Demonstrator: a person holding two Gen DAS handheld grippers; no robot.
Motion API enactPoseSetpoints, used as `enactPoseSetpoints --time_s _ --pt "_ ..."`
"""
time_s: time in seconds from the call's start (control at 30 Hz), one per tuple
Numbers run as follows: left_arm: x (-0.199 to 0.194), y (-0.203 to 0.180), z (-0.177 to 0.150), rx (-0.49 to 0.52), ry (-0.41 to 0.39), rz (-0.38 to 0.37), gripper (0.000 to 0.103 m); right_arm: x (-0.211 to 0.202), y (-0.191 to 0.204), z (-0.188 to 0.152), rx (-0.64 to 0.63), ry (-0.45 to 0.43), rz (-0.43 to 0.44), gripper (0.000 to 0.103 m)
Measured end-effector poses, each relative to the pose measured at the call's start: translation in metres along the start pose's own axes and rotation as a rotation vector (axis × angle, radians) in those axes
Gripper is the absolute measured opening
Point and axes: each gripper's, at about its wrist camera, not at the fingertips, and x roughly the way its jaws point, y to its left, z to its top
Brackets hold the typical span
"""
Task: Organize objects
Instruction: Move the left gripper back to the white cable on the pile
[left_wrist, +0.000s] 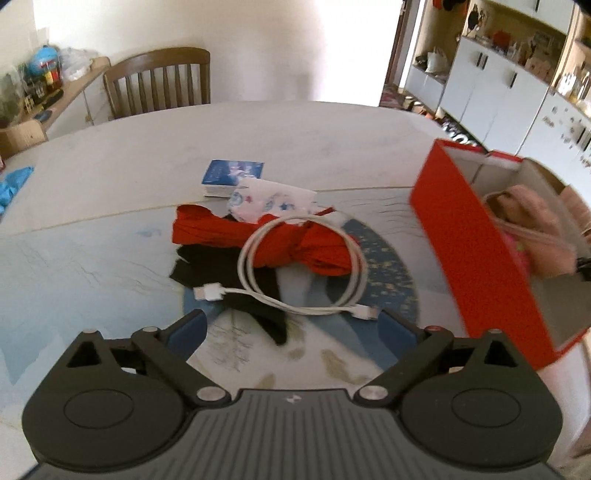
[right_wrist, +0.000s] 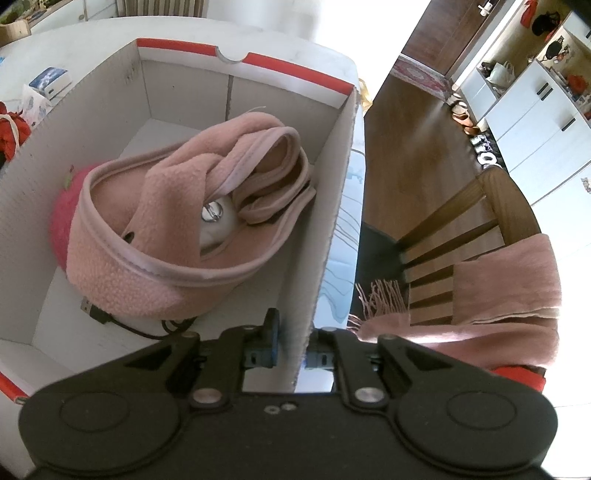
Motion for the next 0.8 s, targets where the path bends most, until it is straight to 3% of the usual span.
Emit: enactPoseSetpoints --time_s 0.13,0.57,0.6,0.73,0.8 --pt "0.022 0.002 0.005 0.045 -0.006 0.058 0.099 0.0 0.002 0.001 0.0 0.003 -0.006 0.011" --pt "0.055 0.01 0.02 0.08 -0.037 0.093 0.098 -0.001 0.002 0.002 0.004 0.01 -0.013 0.011" --pt "0.056 0.01 0.02 0.08 -0.038 0.087 0.095 -0.001 0.002 0.002 0.005 0.01 -0.012 0.011" --pt "0.059 0.011 0.021 0.095 -0.026 0.077 0.068 -0.001 0.001 0.002 0.008 0.012 -0.011 0.011" --pt "0.06 0.01 0.021 0.103 -0.021 0.067 0.063 -0.001 0.001 0.003 0.007 0.012 -0.012 0.011"
